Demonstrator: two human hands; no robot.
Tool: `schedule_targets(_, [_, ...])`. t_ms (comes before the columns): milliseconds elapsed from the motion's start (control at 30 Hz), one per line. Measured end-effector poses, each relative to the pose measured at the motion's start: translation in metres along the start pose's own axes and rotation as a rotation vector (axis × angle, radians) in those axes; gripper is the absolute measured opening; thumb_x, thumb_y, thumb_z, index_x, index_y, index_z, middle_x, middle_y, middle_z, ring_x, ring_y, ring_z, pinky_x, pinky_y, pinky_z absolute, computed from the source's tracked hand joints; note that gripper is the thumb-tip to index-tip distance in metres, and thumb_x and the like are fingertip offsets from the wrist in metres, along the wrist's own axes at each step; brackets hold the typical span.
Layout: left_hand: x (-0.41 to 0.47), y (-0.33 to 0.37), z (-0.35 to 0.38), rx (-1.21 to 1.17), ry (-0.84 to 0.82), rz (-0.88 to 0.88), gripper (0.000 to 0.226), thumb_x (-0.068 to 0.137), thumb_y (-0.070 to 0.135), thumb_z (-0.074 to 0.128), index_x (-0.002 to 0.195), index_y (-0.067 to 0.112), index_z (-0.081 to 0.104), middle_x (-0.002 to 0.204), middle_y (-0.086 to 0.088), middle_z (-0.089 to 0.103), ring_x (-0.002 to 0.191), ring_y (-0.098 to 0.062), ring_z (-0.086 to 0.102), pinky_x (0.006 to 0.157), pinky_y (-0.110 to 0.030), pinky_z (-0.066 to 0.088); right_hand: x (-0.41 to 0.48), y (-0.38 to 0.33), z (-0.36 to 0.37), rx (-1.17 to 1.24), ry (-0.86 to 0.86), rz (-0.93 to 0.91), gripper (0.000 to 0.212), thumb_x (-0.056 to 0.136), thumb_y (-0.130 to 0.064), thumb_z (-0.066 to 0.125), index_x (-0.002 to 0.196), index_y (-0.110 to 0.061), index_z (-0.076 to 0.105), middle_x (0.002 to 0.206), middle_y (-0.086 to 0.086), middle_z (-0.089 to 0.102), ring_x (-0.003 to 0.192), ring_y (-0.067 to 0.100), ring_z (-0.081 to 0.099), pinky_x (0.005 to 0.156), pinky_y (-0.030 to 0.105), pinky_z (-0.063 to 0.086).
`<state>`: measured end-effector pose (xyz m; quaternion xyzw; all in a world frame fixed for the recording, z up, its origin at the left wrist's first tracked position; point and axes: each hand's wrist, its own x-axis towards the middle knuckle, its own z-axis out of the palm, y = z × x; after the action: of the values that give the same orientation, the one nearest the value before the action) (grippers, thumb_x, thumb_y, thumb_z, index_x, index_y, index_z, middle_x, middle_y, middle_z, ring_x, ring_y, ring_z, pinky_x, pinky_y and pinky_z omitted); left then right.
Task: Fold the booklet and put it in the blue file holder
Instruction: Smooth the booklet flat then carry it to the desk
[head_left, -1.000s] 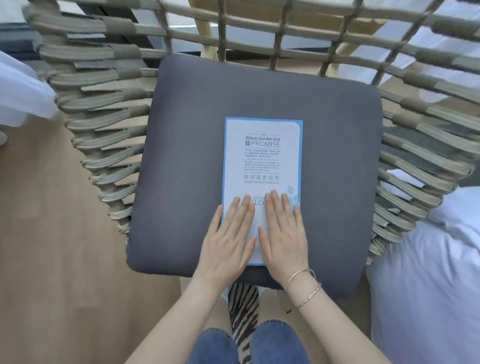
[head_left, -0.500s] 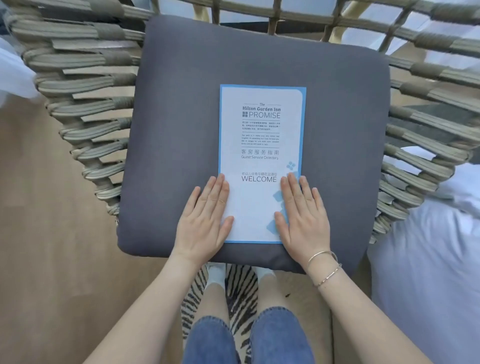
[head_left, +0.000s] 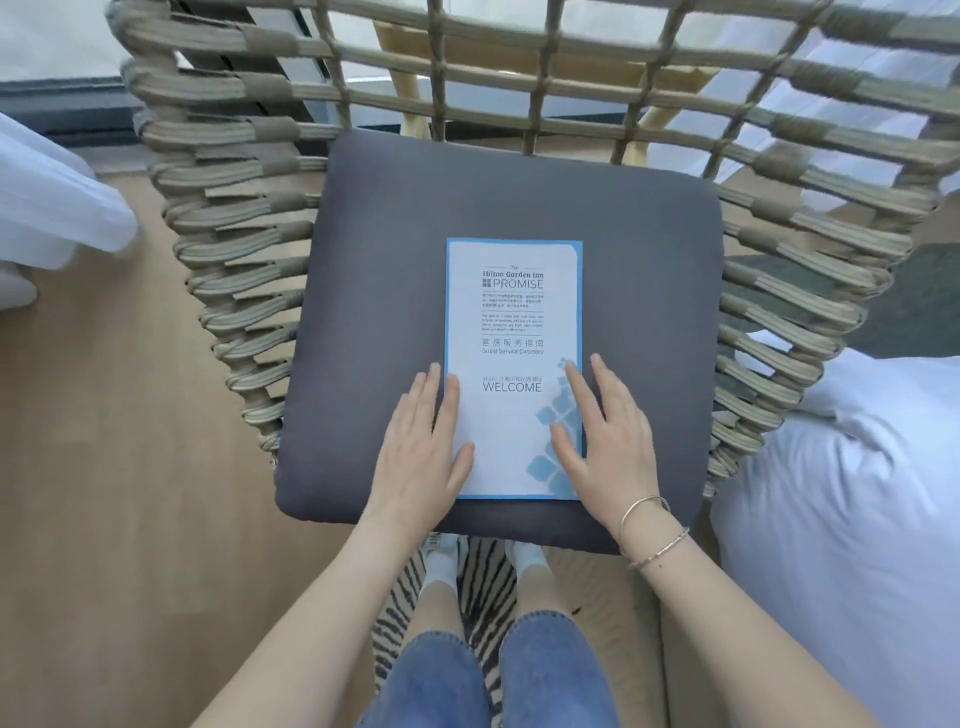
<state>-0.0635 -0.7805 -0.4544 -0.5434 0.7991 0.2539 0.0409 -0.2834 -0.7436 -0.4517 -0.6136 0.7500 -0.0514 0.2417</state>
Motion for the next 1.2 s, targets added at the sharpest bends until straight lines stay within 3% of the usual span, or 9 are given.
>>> schedule_targets(133, [0.023, 0.003, -0.025, -0.227, 0.057, -0.166, 0.084, 0.09, 0.032, 0.064, 0.154, 0.007, 0.016, 0.158, -0.017, 0.027, 0.144, -0.033, 0.025, 0.117, -0.04, 0.022, 0.019, -0.01, -0.018, 0.02, 0.025, 0.066, 0.069, 0.092, -0.036, 0.061, 0.154, -0.026, 0.032, 0.153, 0.01, 0.042, 0.132, 0.032, 0.042, 0.101, 0.046, 0.041])
schedule_targets(333, [0.048, 0.016, -0.011, -0.374, 0.072, -0.217, 0.086, 0.085, 0.029, 0.067, 0.155, 0.016, 0.017, 0.139, -0.01, 0.04, 0.122, -0.028, 0.034, 0.103, -0.036, 0.035, 0.036, -0.019, -0.001, 0.017, -0.028, 0.225, 0.074, 0.088, -0.047, 0.06, 0.154, -0.037, 0.028, 0.149, 0.013, 0.035, 0.123, 0.035, 0.037, 0.101, 0.046, 0.04])
schedule_targets(467, [0.053, 0.029, 0.004, -0.583, 0.106, -0.323, 0.083, 0.08, 0.017, 0.068, 0.152, 0.021, 0.027, 0.128, -0.004, 0.031, 0.109, -0.017, 0.025, 0.099, -0.025, 0.025, 0.039, -0.026, 0.008, 0.115, -0.01, 0.241, 0.073, 0.085, -0.038, 0.067, 0.151, -0.029, 0.036, 0.142, 0.017, 0.035, 0.113, 0.037, 0.039, 0.1, 0.042, 0.038])
schedule_targets(567, [0.054, 0.029, 0.004, -0.686, 0.112, -0.387, 0.077, 0.078, 0.009, 0.067, 0.147, 0.021, 0.036, 0.121, 0.001, 0.028, 0.113, -0.018, 0.032, 0.099, -0.018, 0.026, 0.041, -0.023, 0.006, 0.251, -0.009, 0.273, 0.07, 0.084, -0.028, 0.07, 0.148, -0.027, 0.042, 0.137, 0.015, 0.036, 0.111, 0.036, 0.039, 0.103, 0.035, 0.033])
schedule_targets(667, [0.054, 0.026, -0.005, -0.815, 0.082, -0.42, 0.075, 0.076, 0.002, 0.064, 0.143, 0.029, 0.041, 0.124, 0.005, 0.043, 0.109, -0.01, 0.046, 0.08, 0.001, 0.033, 0.044, -0.014, -0.002, 0.458, -0.031, 0.326, 0.07, 0.082, -0.014, 0.072, 0.146, -0.024, 0.045, 0.126, 0.013, 0.041, 0.116, 0.034, 0.046, 0.11, 0.037, 0.035])
schedule_targets(733, [0.051, 0.025, -0.014, -0.946, 0.056, -0.437, 0.074, 0.075, -0.002, 0.063, 0.138, 0.032, 0.045, 0.129, 0.012, 0.055, 0.113, -0.009, 0.055, 0.079, -0.003, 0.043, 0.042, -0.012, -0.011, 0.562, -0.06, 0.37, 0.069, 0.082, -0.008, 0.07, 0.145, -0.025, 0.047, 0.125, 0.008, 0.052, 0.115, 0.032, 0.051, 0.107, 0.04, 0.041])
schedule_targets(867, [0.042, 0.027, -0.038, -1.153, 0.013, -0.458, 0.07, 0.074, -0.005, 0.067, 0.129, 0.035, 0.051, 0.125, -0.003, 0.065, 0.11, -0.022, 0.065, 0.086, -0.039, 0.058, 0.032, -0.015, -0.035, 0.789, -0.004, 0.388, 0.059, 0.08, 0.001, 0.07, 0.133, -0.021, 0.056, 0.109, -0.002, 0.065, 0.084, 0.01, 0.06, 0.084, 0.029, 0.051])
schedule_targets(1000, [0.025, 0.042, -0.088, -1.247, 0.002, -0.435, 0.07, 0.076, -0.005, 0.069, 0.129, 0.038, 0.052, 0.117, 0.0, 0.069, 0.099, -0.016, 0.07, 0.073, -0.029, 0.06, 0.017, -0.035, -0.089, 0.913, 0.043, 0.341, 0.056, 0.079, 0.004, 0.07, 0.127, -0.022, 0.058, 0.108, 0.005, 0.067, 0.079, 0.009, 0.061, 0.068, 0.013, 0.051])
schedule_targets(1200, [-0.016, 0.09, -0.203, -1.269, 0.081, -0.329, 0.068, 0.075, -0.003, 0.067, 0.131, 0.033, 0.052, 0.116, 0.008, 0.067, 0.091, 0.001, 0.068, 0.066, -0.016, 0.053, -0.023, -0.085, -0.22, 1.033, 0.08, 0.225, 0.058, 0.08, 0.006, 0.069, 0.127, -0.026, 0.059, 0.101, 0.007, 0.071, 0.084, 0.016, 0.068, 0.07, 0.025, 0.058])
